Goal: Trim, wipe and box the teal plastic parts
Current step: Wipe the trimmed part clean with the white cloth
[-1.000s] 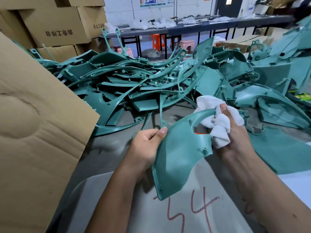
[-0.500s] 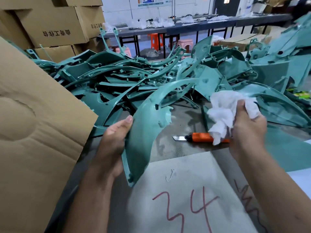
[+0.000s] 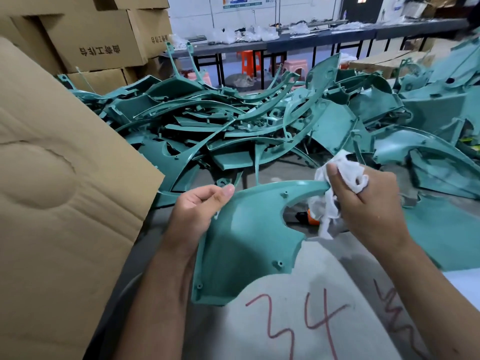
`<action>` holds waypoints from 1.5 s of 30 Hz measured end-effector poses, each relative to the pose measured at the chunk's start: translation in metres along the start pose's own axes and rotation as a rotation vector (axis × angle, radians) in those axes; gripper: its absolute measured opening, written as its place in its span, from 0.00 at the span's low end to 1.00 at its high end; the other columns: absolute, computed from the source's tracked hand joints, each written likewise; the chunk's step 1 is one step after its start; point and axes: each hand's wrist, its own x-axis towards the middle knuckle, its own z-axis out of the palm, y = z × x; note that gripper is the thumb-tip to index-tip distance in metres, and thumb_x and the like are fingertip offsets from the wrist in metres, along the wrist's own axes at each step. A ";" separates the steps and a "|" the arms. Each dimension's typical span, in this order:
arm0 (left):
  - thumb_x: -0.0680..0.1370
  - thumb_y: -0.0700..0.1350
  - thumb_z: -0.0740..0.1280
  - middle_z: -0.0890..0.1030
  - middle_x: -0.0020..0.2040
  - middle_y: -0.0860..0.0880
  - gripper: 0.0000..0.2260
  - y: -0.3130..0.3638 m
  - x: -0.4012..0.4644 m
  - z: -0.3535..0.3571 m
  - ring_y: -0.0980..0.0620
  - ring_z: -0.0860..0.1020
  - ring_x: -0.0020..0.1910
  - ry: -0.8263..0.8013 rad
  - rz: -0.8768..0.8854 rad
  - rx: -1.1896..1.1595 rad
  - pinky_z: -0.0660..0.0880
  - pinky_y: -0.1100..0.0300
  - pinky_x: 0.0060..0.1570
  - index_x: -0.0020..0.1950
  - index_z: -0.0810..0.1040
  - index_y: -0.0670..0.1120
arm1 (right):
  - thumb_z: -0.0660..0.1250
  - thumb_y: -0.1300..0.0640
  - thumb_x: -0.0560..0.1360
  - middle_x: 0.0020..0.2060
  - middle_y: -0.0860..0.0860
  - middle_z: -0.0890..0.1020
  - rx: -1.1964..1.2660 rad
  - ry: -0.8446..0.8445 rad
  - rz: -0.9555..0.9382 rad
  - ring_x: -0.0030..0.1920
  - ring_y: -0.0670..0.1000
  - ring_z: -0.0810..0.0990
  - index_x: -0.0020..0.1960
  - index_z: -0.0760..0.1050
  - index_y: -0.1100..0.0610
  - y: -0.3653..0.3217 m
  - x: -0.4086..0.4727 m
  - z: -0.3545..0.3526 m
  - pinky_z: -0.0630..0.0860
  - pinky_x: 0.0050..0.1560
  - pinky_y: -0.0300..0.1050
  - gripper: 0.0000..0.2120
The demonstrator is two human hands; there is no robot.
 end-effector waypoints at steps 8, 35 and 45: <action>0.71 0.50 0.78 0.86 0.46 0.43 0.15 -0.008 -0.004 0.005 0.41 0.80 0.40 -0.068 -0.192 -0.001 0.74 0.61 0.25 0.53 0.84 0.45 | 0.59 0.42 0.85 0.24 0.48 0.74 -0.152 0.213 0.005 0.25 0.56 0.73 0.33 0.67 0.52 0.001 0.003 -0.008 0.67 0.29 0.50 0.24; 0.76 0.52 0.73 0.82 0.42 0.48 0.12 -0.021 -0.004 0.055 0.42 0.80 0.39 -0.059 0.468 0.382 0.79 0.40 0.36 0.56 0.79 0.49 | 0.51 0.42 0.86 0.64 0.54 0.75 -0.132 0.053 -0.370 0.61 0.56 0.72 0.74 0.71 0.61 -0.060 -0.015 0.022 0.66 0.64 0.52 0.29; 0.77 0.36 0.74 0.87 0.51 0.47 0.11 -0.008 -0.010 0.040 0.47 0.86 0.50 -0.041 0.411 0.149 0.84 0.53 0.45 0.58 0.81 0.44 | 0.53 0.54 0.87 0.44 0.51 0.73 -0.139 0.124 -0.122 0.43 0.51 0.68 0.52 0.75 0.61 -0.005 0.006 0.004 0.61 0.45 0.46 0.15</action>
